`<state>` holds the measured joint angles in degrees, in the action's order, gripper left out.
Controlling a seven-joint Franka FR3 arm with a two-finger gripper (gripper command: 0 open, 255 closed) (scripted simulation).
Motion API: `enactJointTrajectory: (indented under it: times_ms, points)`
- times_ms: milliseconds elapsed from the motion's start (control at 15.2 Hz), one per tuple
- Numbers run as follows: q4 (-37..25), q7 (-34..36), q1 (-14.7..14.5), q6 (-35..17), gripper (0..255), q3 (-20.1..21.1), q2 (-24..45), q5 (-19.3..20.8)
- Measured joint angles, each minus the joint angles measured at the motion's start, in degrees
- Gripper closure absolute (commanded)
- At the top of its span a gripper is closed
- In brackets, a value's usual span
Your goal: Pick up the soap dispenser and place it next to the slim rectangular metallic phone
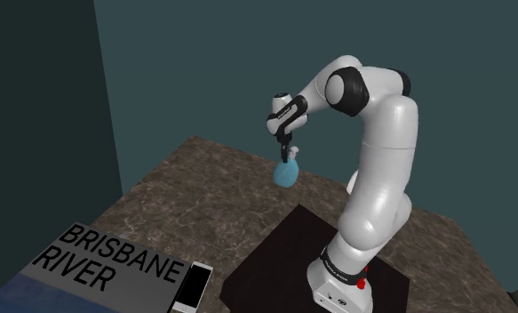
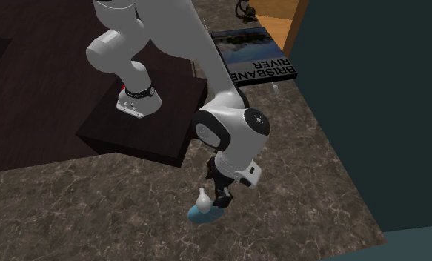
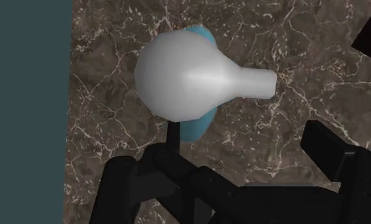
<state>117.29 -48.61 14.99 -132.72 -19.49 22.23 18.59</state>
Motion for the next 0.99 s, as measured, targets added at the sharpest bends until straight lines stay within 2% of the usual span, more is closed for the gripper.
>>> enactJointTrajectory:
  times_ms: [132,264,660,990]
  points:
    - [-4.43,-1.67,1.13,-0.39,0,0.05,4.69,-0.04]
    - [-5.64,-2.26,1.80,-1.41,0,-0.01,6.85,0.09]
    - [-5.89,-2.63,3.18,-4.86,0,-0.10,10.27,0.10]
    - [-5.89,-2.61,3.29,-5.26,0,-0.09,10.62,0.09]
